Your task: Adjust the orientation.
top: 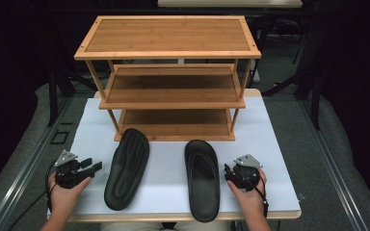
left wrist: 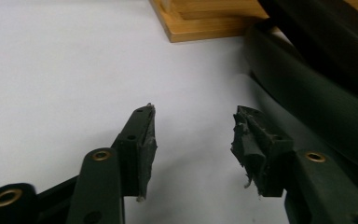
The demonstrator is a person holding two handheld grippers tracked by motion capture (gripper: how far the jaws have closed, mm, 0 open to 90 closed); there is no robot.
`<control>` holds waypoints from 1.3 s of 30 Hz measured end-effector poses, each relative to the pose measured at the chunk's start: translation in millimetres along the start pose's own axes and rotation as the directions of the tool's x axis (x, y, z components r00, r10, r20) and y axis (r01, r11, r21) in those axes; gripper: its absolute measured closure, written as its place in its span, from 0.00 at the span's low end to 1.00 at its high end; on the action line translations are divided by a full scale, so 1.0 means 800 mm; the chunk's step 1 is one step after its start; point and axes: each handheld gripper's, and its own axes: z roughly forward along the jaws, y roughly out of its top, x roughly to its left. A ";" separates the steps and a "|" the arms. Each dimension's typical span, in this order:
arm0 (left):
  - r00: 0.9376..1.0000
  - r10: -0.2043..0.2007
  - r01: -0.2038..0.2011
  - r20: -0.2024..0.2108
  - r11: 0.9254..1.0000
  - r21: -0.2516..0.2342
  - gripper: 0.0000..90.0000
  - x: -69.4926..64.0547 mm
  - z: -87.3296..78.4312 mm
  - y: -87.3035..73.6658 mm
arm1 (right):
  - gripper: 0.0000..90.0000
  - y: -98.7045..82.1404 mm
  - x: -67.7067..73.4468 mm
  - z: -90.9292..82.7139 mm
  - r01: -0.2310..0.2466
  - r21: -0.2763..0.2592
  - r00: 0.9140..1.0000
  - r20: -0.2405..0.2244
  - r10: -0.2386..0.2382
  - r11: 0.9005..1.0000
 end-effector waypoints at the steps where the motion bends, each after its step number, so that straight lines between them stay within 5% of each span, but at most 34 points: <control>1: 1.000 0.003 -0.003 0.006 1.000 -0.001 0.55 -0.002 -0.002 -0.001 | 0.44 0.000 0.000 0.000 0.000 0.000 1.000 0.000 0.000 1.000; 9: 0.999 0.019 -0.018 0.048 1.000 -0.016 0.58 -0.008 -0.013 -0.002 | 0.44 0.002 0.011 -0.002 -0.006 -0.070 1.000 -0.005 0.006 0.998; 20: 0.996 0.080 -0.081 0.043 0.997 0.017 0.63 -0.021 -0.004 0.000 | 0.43 -0.003 0.000 -0.003 -0.054 -0.065 0.998 -0.017 0.053 0.996; 31: 0.994 0.087 -0.090 0.065 0.995 0.040 0.75 -0.023 0.001 -0.001 | 0.44 -0.003 -0.001 -0.003 -0.051 -0.070 0.998 -0.024 0.049 0.996; 39: 0.985 0.155 -0.159 0.071 0.985 0.065 0.86 -0.035 0.006 0.002 | 0.44 -0.003 0.000 -0.002 -0.047 -0.069 0.998 -0.032 0.045 0.997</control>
